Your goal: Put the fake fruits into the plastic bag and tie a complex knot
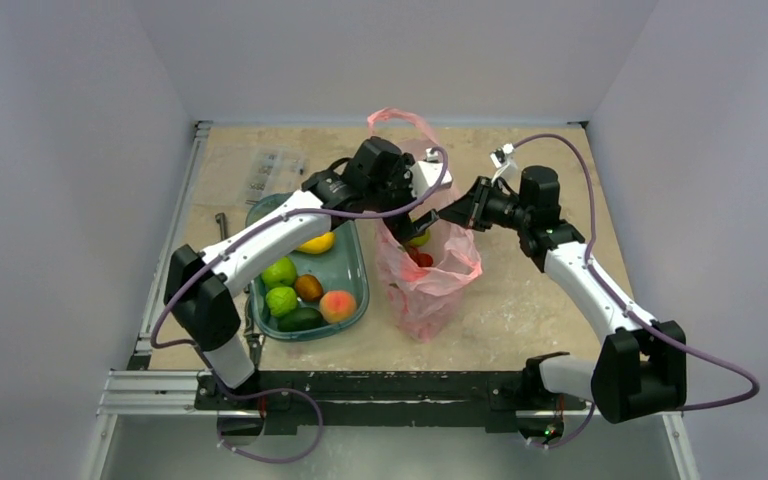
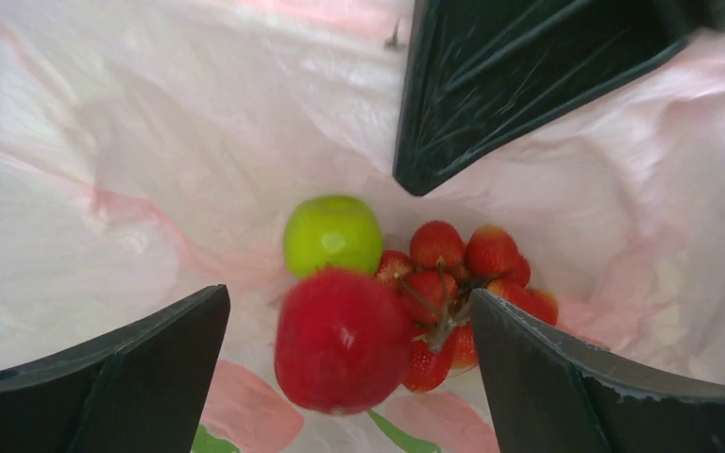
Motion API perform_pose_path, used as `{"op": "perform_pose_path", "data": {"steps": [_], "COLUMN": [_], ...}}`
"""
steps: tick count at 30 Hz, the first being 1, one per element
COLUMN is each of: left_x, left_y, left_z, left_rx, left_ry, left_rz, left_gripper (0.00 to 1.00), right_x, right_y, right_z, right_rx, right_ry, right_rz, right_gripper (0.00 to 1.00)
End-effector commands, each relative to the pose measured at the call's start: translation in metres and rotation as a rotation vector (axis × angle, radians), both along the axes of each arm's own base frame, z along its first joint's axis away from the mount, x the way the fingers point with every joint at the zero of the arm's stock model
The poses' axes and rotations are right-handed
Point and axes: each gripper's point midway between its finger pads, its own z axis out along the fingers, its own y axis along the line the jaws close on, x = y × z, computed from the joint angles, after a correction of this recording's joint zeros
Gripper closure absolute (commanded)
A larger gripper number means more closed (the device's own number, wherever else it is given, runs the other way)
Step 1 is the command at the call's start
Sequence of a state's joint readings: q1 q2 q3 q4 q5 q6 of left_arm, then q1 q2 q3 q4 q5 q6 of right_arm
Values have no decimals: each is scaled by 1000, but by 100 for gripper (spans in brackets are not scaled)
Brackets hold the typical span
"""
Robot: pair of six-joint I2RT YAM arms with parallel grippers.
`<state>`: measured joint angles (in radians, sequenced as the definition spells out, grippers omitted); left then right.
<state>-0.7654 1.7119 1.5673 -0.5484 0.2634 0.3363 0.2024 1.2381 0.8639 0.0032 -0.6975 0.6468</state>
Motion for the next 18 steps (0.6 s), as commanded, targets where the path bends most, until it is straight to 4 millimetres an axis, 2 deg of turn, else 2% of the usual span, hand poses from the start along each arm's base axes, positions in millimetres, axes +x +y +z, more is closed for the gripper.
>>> {"op": "perform_pose_path", "data": {"steps": [1,5,7,9,10,11,12,14,16,18], "left_x": [-16,-41,-51,-60,-68,-67,-65,-57,-50,-44], "left_y": [-12,-6,7,27,44,60,76,108,141,169], "left_z": [125,183,198,209,223,227,227,211,184,145], "left_rx": [-276,-409,-435,-484,-550,-600,-624,-585,-493,-388], "left_ry": [-124,-137,-165,-149,-144,-137,-140,-144,-140,-123], "left_rz": [-40,-76,-76,-59,-61,-41,-25,40,77,100], "left_gripper": [0,0,0,0,0,0,0,0,0,1], "right_x": [3,4,4,5,5,5,5,5,6,6], "right_y": [1,3,3,3,3,3,3,3,3,3], "right_z": [23,22,21,20,20,21,20,20,21,21], "right_rx": [2,4,3,4,4,5,4,5,6,9], "right_ry": [-81,-71,-67,-66,-64,-67,-64,-65,-67,-67], "right_rz": [13,17,17,18,18,18,18,20,18,17], "right_gripper": [100,100,100,100,100,100,100,100,100,100]}}
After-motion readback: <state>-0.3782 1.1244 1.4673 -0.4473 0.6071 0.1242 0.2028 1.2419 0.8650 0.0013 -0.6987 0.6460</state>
